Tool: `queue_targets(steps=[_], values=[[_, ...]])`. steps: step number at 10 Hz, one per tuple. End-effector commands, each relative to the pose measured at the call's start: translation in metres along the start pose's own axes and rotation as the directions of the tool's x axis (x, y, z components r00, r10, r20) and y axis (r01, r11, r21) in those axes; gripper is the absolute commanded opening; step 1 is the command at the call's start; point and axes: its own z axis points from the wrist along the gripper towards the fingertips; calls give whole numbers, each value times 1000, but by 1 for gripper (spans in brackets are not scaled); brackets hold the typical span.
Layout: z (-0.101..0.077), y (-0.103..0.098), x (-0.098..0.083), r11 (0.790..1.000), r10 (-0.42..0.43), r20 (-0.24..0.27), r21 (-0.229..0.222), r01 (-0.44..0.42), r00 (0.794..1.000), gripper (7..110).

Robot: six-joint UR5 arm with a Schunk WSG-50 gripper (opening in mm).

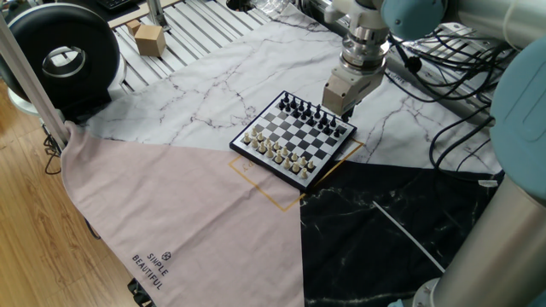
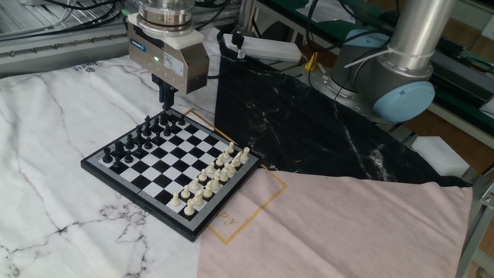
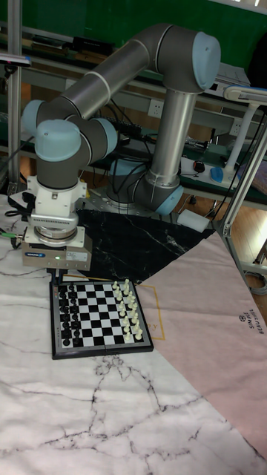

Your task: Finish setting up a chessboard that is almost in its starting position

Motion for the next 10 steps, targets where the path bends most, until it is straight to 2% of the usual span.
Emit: queue_targets(steps=[1, 10], values=[[1, 5, 0, 1000, 14, 7, -12, -14, 1000, 7], [9, 8, 3, 1000, 24, 8, -10, -24, 1000, 7]])
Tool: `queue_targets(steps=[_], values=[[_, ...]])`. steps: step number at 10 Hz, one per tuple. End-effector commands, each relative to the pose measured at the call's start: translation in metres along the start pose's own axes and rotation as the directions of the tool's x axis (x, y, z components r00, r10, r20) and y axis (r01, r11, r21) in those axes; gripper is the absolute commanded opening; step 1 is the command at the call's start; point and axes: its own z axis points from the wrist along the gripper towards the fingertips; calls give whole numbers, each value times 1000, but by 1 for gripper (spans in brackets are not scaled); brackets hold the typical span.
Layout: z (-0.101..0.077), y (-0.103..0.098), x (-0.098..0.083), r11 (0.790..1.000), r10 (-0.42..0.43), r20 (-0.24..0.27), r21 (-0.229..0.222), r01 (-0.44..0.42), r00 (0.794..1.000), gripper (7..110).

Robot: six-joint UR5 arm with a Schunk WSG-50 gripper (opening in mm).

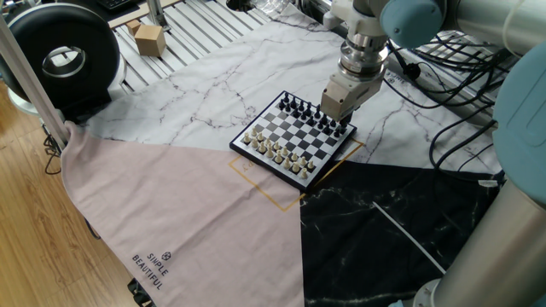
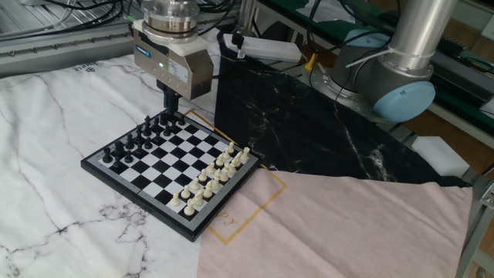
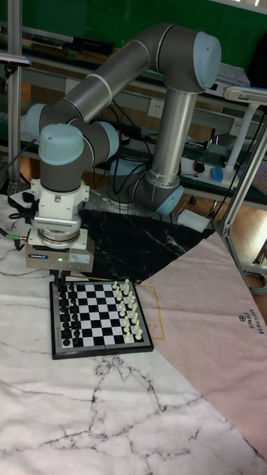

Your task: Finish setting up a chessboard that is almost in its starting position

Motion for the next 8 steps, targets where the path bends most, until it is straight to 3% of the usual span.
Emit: queue_targets(steps=[1, 8], values=[[0, 2, -2, 1000, 10, 8, -10, -9, 1000, 7], [5, 4, -3, 1000, 13, 14, -6, -13, 1000, 7]])
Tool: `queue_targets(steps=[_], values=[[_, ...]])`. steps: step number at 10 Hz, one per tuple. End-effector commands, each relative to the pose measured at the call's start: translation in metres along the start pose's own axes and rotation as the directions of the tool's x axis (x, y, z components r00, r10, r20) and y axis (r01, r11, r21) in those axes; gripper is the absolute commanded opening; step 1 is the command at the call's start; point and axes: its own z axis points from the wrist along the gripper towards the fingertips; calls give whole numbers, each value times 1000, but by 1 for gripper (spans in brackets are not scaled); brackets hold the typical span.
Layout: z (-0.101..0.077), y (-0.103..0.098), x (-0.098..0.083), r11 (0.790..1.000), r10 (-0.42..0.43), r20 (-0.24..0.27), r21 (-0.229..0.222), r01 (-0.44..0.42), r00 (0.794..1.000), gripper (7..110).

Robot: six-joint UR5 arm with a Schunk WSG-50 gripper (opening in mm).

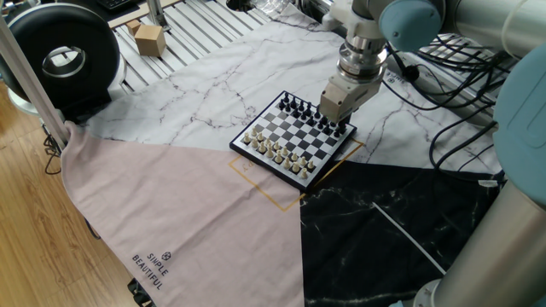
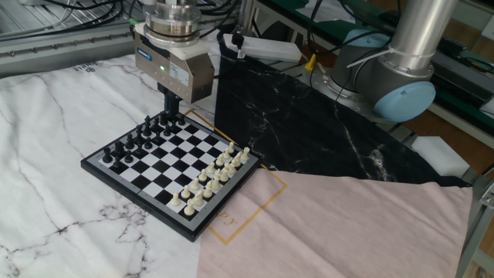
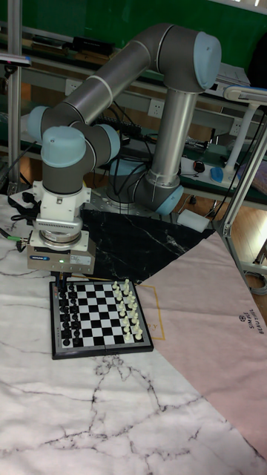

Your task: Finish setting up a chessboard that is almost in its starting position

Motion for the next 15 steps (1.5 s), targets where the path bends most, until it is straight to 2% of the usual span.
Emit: queue_targets(steps=[1, 15], values=[[0, 2, -2, 1000, 8, 7, -9, -8, 1000, 7], [2, 3, -1, 1000, -7, 1, -11, 7, 1000, 7]])
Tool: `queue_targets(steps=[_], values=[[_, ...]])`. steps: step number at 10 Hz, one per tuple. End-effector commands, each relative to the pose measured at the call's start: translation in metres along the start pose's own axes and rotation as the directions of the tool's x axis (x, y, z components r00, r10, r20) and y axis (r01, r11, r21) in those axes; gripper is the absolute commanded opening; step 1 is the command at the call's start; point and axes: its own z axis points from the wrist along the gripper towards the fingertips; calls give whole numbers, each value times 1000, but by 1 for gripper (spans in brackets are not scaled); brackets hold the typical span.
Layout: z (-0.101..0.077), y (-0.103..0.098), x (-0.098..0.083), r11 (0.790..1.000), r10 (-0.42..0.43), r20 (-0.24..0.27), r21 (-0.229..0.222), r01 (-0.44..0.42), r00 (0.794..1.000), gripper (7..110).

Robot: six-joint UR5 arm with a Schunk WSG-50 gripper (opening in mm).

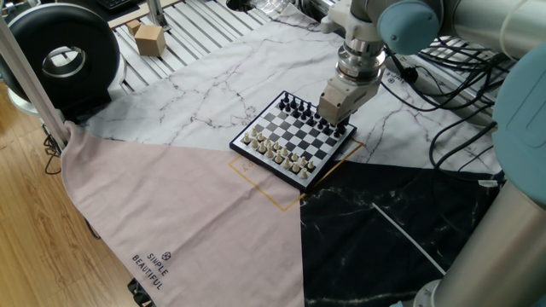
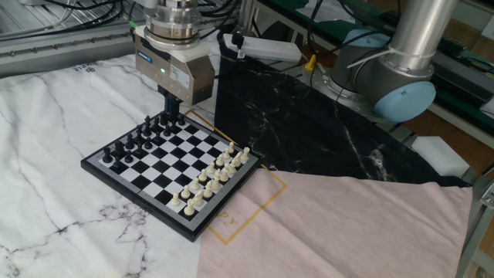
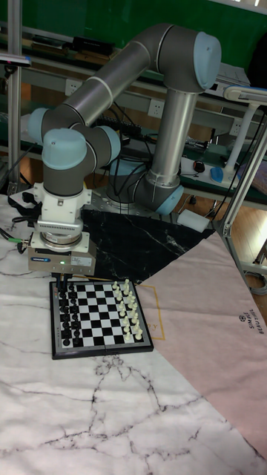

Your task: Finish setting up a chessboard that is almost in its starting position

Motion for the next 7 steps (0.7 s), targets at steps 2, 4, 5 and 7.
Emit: queue_targets(steps=[2, 4, 5, 7], values=[[-1, 2, -2, 1000, 0, 4, -13, 0, 1000, 7], [-1, 2, -1, 1000, -3, 3, -14, 3, 1000, 7], [-1, 2, -1, 1000, -3, 3, -14, 3, 1000, 7], [-1, 2, -1, 1000, -10, 2, -16, 10, 1000, 7]])
